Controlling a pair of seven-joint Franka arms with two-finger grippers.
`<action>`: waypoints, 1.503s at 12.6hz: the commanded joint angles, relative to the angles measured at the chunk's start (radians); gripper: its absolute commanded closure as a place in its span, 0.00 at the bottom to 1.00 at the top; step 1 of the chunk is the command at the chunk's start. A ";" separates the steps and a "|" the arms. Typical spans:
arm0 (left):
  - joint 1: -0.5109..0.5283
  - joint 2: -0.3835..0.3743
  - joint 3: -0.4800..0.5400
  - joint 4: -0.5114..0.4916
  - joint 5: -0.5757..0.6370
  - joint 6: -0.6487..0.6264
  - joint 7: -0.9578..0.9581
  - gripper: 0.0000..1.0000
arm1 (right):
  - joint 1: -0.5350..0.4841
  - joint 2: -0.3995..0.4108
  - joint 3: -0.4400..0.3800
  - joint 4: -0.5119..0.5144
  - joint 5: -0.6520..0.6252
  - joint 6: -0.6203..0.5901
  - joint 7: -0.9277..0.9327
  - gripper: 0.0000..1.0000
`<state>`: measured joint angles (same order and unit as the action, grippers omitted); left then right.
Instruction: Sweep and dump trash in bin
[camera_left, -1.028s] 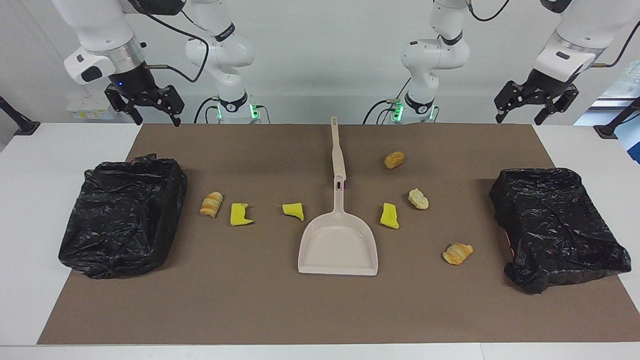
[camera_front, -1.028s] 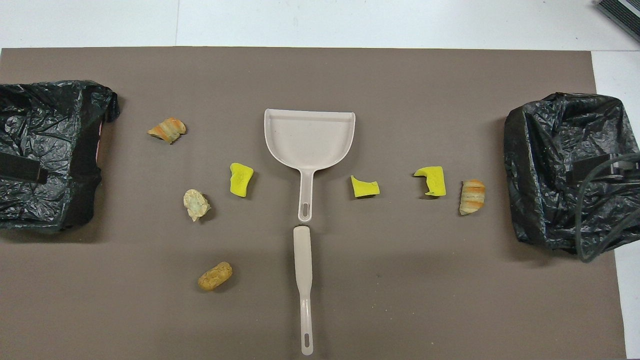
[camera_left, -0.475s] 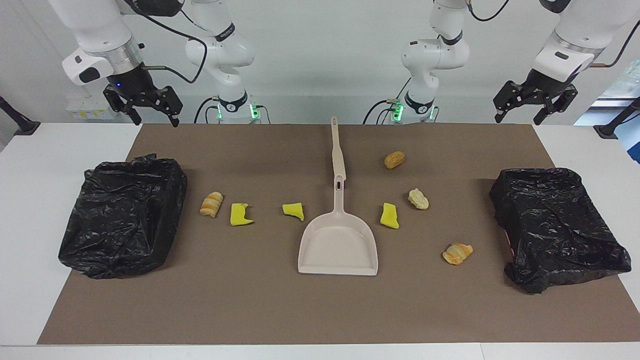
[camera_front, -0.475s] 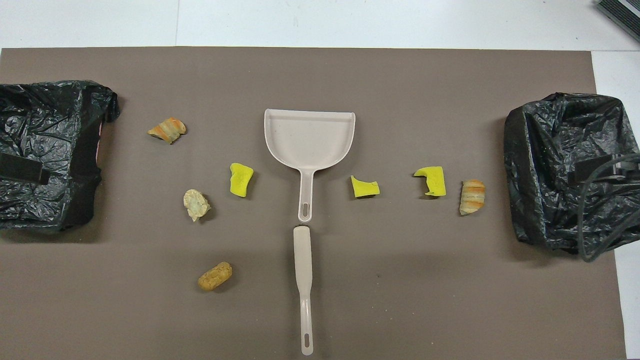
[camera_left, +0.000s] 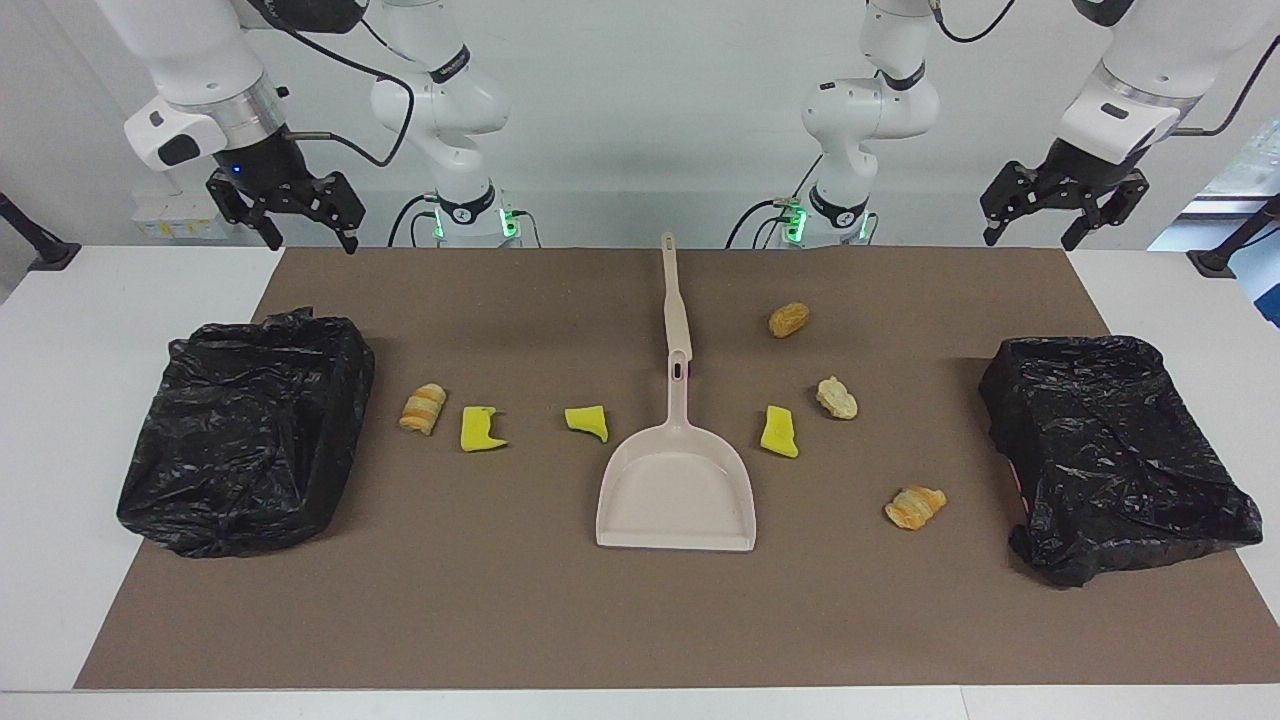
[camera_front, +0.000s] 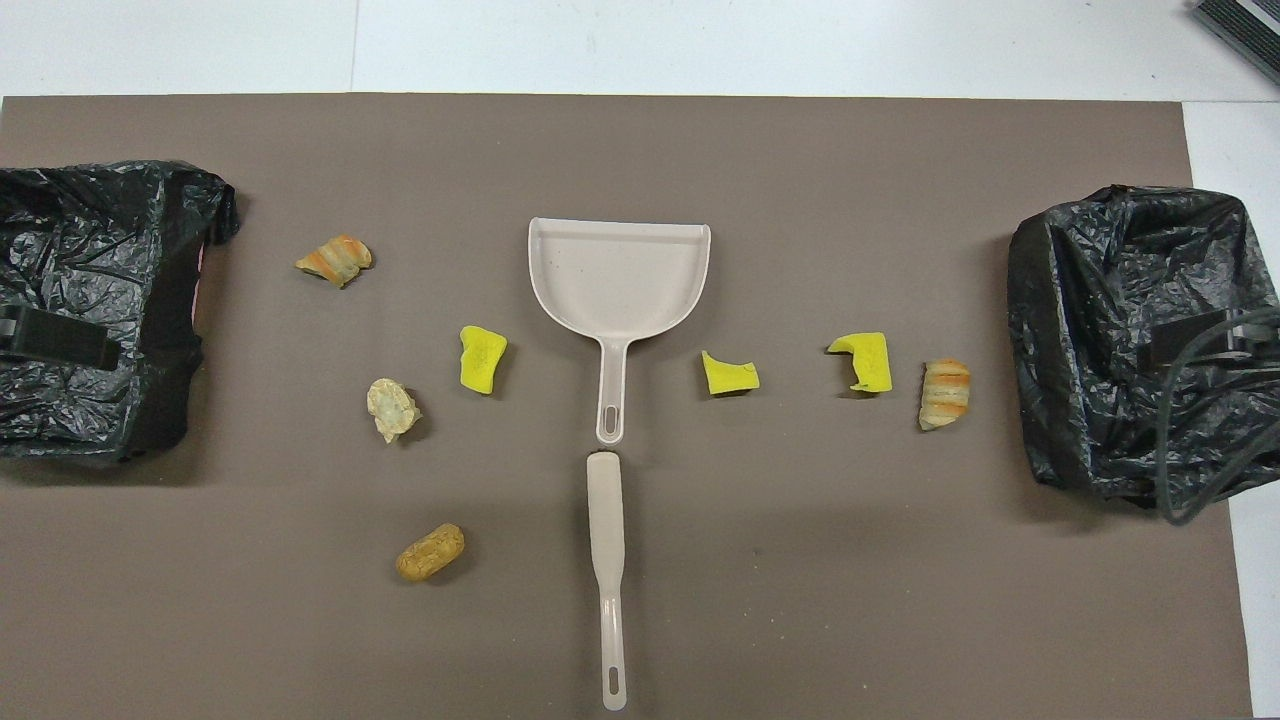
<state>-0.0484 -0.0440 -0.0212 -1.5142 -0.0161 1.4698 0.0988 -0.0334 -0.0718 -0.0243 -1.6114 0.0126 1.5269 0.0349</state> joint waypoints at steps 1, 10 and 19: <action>-0.051 -0.042 0.003 -0.049 -0.005 0.004 -0.002 0.00 | -0.003 -0.028 -0.002 -0.033 0.009 0.012 0.011 0.00; -0.385 -0.223 0.001 -0.406 -0.013 0.136 -0.250 0.00 | 0.006 -0.007 -0.002 -0.018 0.006 0.013 0.010 0.00; -0.741 -0.202 0.001 -0.707 -0.018 0.498 -0.701 0.00 | 0.070 0.139 0.035 0.071 0.020 0.035 0.023 0.00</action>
<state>-0.7285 -0.2233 -0.0388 -2.1418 -0.0300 1.8909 -0.5480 0.0219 0.0136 0.0086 -1.5962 0.0141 1.5558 0.0354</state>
